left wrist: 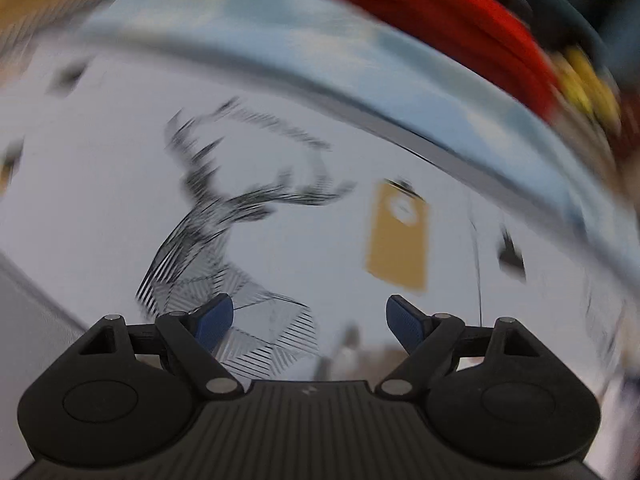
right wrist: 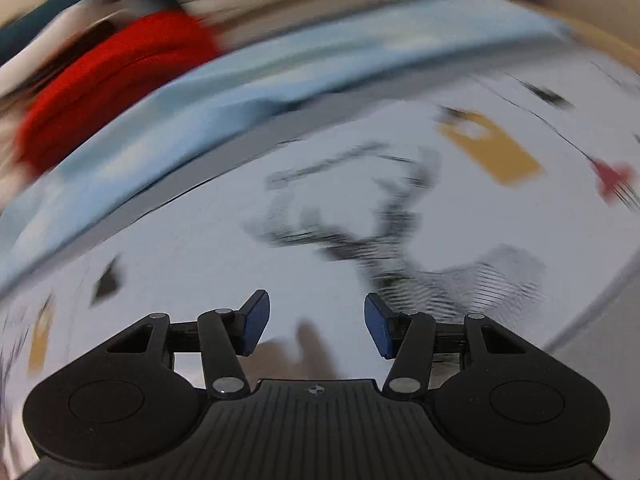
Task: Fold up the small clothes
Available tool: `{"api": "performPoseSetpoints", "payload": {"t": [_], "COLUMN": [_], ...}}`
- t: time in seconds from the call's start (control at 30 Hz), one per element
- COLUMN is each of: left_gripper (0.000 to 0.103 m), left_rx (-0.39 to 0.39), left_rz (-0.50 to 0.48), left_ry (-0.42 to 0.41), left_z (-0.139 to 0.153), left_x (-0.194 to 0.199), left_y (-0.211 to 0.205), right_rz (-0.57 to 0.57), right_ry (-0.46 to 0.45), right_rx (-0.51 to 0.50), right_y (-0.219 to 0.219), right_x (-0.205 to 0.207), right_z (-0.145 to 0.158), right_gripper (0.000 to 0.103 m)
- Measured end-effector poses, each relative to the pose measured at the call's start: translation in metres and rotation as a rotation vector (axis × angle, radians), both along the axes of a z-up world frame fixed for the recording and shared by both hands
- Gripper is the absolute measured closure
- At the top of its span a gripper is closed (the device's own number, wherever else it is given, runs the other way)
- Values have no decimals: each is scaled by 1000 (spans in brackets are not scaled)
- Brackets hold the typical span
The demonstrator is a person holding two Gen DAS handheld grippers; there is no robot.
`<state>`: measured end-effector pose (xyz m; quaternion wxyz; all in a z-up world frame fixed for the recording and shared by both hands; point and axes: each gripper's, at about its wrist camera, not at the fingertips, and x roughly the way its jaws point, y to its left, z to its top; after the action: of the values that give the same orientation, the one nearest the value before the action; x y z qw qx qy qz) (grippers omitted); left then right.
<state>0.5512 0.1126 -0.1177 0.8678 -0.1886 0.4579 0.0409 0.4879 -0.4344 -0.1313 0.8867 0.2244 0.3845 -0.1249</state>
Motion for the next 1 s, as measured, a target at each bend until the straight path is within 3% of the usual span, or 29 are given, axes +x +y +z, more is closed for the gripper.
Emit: {"api": "performPoseSetpoints", "payload": {"t": [0.07,0.13,0.23,0.37,0.47,0.67,0.73,0.77,0.8,0.83,0.93,1.0], "left_gripper": [15,15,15,12,12,12,23,47,80,95,96,96], "left_rx": [-67,-62,-6,111,159,179,168,124,70,14,-75,-152], "left_rz": [28,-42,-231,-444,-557,-660,-643,-636,-631,-625,-605,-520], "left_ry": [5,-32,-70,-128,-144,-126,-159,-177,-186,-196,-265,-295], "left_z": [-1,7,24,40,33,6,3,4,6,9,20,22], "left_x": [-3,-13,-31,-52,-55,-47,-40,-38,-36,-35,-43,-44], "left_y": [20,27,21,-2,-15,-43,-48,-47,-45,-42,-28,-7], "right_rz": [2,75,255,433,522,586,578,565,551,532,510,479], "right_ry": [-3,-37,-113,-139,-135,-38,-72,-103,-123,-149,-227,-255], "right_rx": [-10,-22,-51,-139,-187,-282,-273,-252,-229,-199,-95,35], "right_y": [-6,-6,0,17,33,61,62,60,57,53,42,27], "right_x": [-11,-29,-51,-58,-51,-27,-28,-30,-31,-34,-43,-46], "right_z": [1,6,17,27,25,-5,-8,-6,-5,-1,13,22], "right_gripper": [48,48,48,47,47,43,51,72,95,96,97,97]}}
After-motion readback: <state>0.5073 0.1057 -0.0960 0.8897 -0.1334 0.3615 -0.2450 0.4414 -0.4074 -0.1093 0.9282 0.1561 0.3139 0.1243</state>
